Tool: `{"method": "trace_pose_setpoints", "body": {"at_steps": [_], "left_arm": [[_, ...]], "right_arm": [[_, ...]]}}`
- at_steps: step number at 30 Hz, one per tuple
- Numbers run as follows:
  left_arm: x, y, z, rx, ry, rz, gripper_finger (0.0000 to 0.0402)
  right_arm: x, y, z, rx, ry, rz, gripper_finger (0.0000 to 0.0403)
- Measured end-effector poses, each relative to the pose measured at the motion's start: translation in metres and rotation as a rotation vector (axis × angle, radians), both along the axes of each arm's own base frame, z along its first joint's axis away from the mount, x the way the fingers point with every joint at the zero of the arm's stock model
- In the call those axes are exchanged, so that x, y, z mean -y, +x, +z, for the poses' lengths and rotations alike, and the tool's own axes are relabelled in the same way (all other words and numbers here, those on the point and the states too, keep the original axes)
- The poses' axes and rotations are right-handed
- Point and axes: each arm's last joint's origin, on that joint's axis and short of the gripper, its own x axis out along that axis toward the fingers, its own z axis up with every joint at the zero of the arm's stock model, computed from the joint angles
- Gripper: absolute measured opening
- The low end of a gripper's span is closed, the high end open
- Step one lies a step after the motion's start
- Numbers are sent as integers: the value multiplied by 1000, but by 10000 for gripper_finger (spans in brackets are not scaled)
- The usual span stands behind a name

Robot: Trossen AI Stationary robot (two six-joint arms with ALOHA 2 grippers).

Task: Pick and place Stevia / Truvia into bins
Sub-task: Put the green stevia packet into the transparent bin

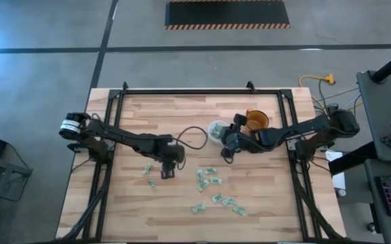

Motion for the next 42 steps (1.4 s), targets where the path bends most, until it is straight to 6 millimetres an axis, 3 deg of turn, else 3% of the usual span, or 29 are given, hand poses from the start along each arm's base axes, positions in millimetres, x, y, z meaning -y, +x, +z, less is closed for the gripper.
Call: {"method": "trace_pose_setpoints", "body": {"at_steps": [9, 19, 27, 42], "left_arm": [[25, -42, 16, 53, 71, 175, 135], [19, -82, -14, 8, 64, 426, 134], [18, -93, -32, -61, -15, 546, 134], [22, -88, -33, -7, -78, 561, 134]], "right_arm": [[-39, -35, 35, 85, 73, 101, 111], [-63, -51, 48, 138, 106, 199, 94], [-65, -50, 45, 127, 101, 205, 82], [-65, -50, 45, 128, 114, 203, 80]]}}
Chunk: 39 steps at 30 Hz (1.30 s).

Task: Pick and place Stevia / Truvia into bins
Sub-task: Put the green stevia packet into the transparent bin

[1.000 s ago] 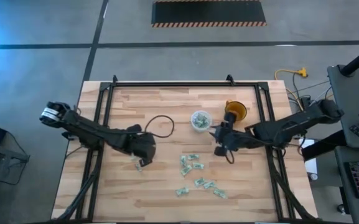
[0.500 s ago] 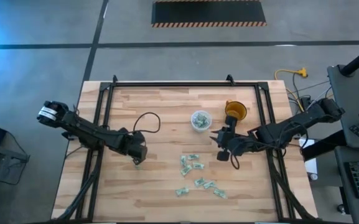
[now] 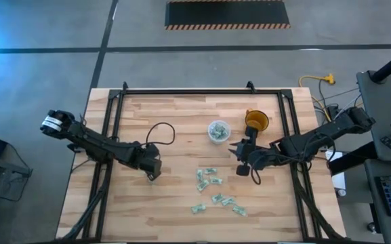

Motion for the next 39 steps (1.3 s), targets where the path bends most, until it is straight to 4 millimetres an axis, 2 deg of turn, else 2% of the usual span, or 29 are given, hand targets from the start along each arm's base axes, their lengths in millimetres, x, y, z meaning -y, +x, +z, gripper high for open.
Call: {"method": "trace_pose_setpoints", "body": {"at_steps": [5, 17, 39], "left_arm": [[0, -1, -2, 3, -13, 46, 134], [6, 5, -26, -83, -65, 28, 134], [5, 4, -25, -92, -68, 19, 125]], "right_arm": [[0, 0, 0, 1, 2, -2, 84], [0, 0, -1, 0, 2, -2, 69], [0, 0, -1, -1, 1, -2, 75]]}}
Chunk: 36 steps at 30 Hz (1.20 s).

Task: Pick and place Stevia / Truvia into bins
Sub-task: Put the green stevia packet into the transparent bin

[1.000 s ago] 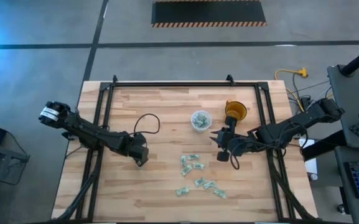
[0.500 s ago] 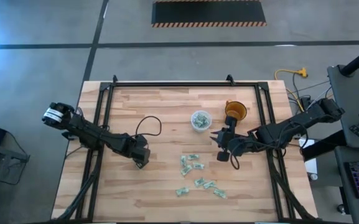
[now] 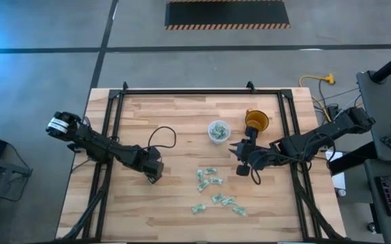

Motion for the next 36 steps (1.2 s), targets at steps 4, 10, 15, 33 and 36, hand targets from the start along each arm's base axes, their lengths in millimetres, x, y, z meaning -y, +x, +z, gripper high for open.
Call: {"method": "trace_pose_setpoints", "body": {"at_steps": [4, 10, 15, 33, 36], "left_arm": [[0, 1, 0, 5, -6, -3, 84], [0, -2, 3, -3, -3, -26, 14], [0, -2, 3, 2, 0, -45, 11], [-6, 56, 42, 440, 408, -515, 12], [-18, 68, 48, 516, 474, -535, 12]], "right_arm": [[0, 0, -1, -3, -2, 0, 73], [0, -1, -2, -7, -3, 0, 69], [0, -1, -3, -7, -3, 0, 74], [0, -1, -3, -4, -2, -1, 74], [0, 0, -3, -3, -2, -1, 76]]}}
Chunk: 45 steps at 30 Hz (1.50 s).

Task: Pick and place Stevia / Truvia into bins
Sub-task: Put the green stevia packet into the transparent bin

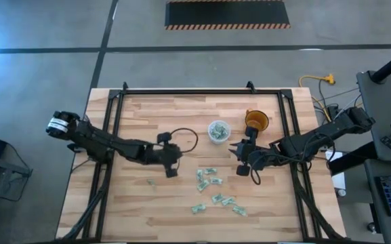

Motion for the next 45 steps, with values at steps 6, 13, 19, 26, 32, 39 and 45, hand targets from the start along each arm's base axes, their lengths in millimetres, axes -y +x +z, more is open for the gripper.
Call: {"method": "trace_pose_setpoints", "body": {"at_steps": [6, 13, 19, 26, 32, 39, 45], "left_arm": [[-29, 14, 8, 103, 44, 26, 12], [-67, 34, 15, 302, 29, -34, 12], [-98, 55, 9, 443, -24, -110, 12], [-117, 97, -8, 420, -50, -126, 12], [-121, 121, -6, 439, -18, -143, 12], [-121, 122, -2, 449, -33, -160, 12], [-120, 123, -13, 422, -101, -209, 14]], "right_arm": [[0, 0, -1, 0, 0, 0, 75], [0, 0, -1, 0, -1, 0, 69], [0, 0, -1, -4, -2, 0, 76], [0, -1, -2, -7, -4, 0, 72], [1, -1, -4, -13, -6, 0, 70], [1, -3, -8, -26, -11, 0, 77], [1, -3, -9, -26, -11, 0, 70]]}}
